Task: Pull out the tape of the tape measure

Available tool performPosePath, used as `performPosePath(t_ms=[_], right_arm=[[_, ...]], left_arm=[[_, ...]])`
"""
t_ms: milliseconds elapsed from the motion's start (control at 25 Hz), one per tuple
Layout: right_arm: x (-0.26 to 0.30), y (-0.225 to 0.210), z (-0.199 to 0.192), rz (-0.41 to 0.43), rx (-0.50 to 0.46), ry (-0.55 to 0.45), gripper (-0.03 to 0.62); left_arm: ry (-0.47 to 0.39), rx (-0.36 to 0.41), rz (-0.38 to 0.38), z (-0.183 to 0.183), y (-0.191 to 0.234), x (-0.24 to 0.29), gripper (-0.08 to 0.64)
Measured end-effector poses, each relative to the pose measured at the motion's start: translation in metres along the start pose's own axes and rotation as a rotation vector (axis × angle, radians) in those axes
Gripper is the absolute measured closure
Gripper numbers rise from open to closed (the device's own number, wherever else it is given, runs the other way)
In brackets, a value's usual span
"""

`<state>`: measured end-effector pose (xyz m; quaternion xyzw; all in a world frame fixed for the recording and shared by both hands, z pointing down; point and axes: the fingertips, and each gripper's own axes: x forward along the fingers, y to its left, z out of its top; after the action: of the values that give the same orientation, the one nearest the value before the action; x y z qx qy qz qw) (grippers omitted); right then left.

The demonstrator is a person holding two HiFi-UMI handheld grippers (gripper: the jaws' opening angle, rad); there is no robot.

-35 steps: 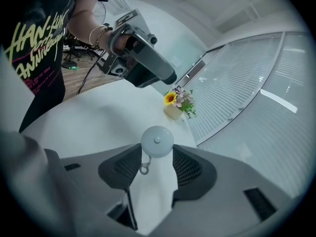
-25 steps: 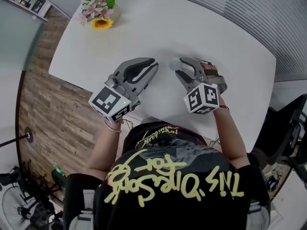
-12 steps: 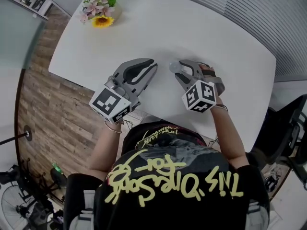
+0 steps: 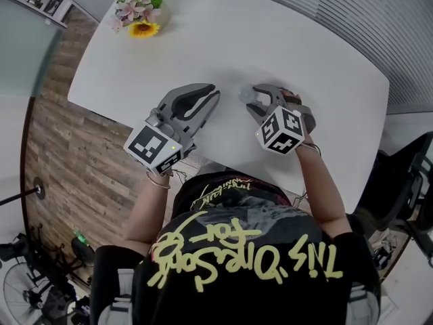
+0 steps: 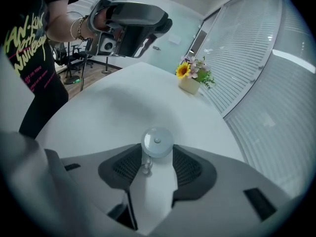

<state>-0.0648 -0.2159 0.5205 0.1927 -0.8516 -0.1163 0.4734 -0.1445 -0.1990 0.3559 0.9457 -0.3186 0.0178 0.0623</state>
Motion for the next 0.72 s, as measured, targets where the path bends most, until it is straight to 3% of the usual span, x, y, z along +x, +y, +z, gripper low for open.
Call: performPosePath(t_ms=[240, 480, 720], right_arm=[[0.002, -0.003, -0.002, 0.090, 0.116, 0.018, 0.390], [0.000, -0.003, -0.002, 0.108, 0.142, 0.028, 0.391], [0.001, -0.005, -0.004, 0.146, 0.243, 0.014, 0.390]], left_arm=[[0.011, -0.005, -0.006, -0.005, -0.003, 0.001, 0.517], [0.014, -0.002, -0.012, -0.005, -0.006, 0.002, 0.520], [0.016, 0.000, -0.030, -0.005, -0.012, 0.009, 0.522]])
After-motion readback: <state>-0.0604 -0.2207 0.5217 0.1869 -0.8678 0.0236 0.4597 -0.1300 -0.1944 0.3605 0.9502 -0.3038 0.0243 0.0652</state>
